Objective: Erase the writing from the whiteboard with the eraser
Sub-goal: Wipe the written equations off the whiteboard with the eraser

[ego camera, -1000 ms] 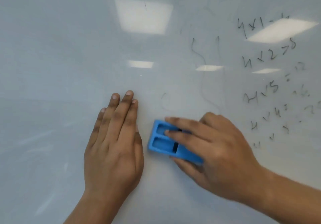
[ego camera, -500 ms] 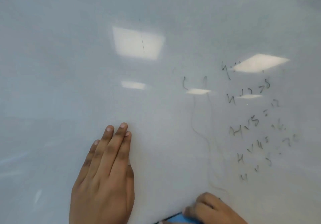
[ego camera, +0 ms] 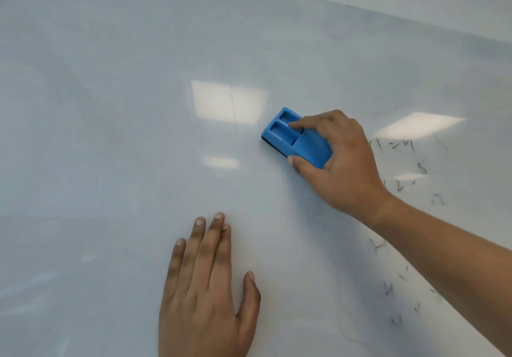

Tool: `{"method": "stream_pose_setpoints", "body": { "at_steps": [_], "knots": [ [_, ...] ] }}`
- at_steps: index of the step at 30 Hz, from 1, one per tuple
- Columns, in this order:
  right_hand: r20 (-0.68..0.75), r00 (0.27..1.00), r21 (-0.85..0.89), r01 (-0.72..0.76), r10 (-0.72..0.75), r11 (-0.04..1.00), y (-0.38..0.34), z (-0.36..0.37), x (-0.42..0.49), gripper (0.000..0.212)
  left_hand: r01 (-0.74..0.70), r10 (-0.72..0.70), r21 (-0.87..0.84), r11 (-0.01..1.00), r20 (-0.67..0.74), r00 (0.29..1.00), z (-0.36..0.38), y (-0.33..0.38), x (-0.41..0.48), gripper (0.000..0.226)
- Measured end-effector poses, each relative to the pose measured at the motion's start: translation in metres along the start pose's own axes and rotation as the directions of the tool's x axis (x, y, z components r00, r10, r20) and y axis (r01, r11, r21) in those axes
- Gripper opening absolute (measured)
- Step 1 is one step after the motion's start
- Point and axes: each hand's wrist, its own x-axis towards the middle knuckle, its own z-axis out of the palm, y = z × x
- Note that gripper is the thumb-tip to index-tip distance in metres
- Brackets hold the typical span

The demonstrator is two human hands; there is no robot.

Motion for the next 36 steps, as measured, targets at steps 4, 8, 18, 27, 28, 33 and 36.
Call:
{"method": "stream_pose_setpoints", "body": {
  "at_steps": [4,8,18,27,28,33,36],
  "knots": [
    [0.127,0.968,0.014,0.217,-0.217,0.976,-0.028,0.007,-0.055,0.039,-0.038,0.042,0.09,0.995,-0.043,0.998,0.006,-0.005,-0.004,0.058],
    [0.223,0.899,-0.003,0.386,-0.376,0.922,-0.023,0.005,-0.06,0.041,-0.057,0.066,0.118,0.991,-0.076,0.995,0.011,-0.007,-0.003,0.057],
    [-0.031,0.999,0.034,0.023,-0.022,0.999,-0.035,0.03,0.04,0.041,-0.075,0.088,0.154,0.985,-0.078,0.993,0.015,-0.01,-0.003,0.063],
    [-0.01,0.984,-0.017,0.175,-0.175,0.984,0.023,-0.009,0.007,0.046,-0.067,0.073,0.136,0.988,-0.035,0.997,0.005,-0.008,-0.005,0.053],
    [-0.058,0.994,-0.008,0.09,-0.09,0.996,0.038,-0.016,0.013,0.049,-0.072,0.078,0.132,0.989,-0.035,0.996,0.006,-0.006,-0.005,0.052],
    [-0.019,0.996,0.016,0.086,-0.085,0.996,0.042,-0.019,-0.016,0.044,-0.049,0.046,0.101,0.994,0.034,0.998,-0.004,0.002,-0.011,0.052],
    [0.116,0.962,0.081,0.238,-0.247,0.968,0.028,-0.022,-0.087,0.035,0.053,-0.063,0.073,0.996,0.152,0.986,-0.009,0.018,-0.024,0.057]
  ]
}}
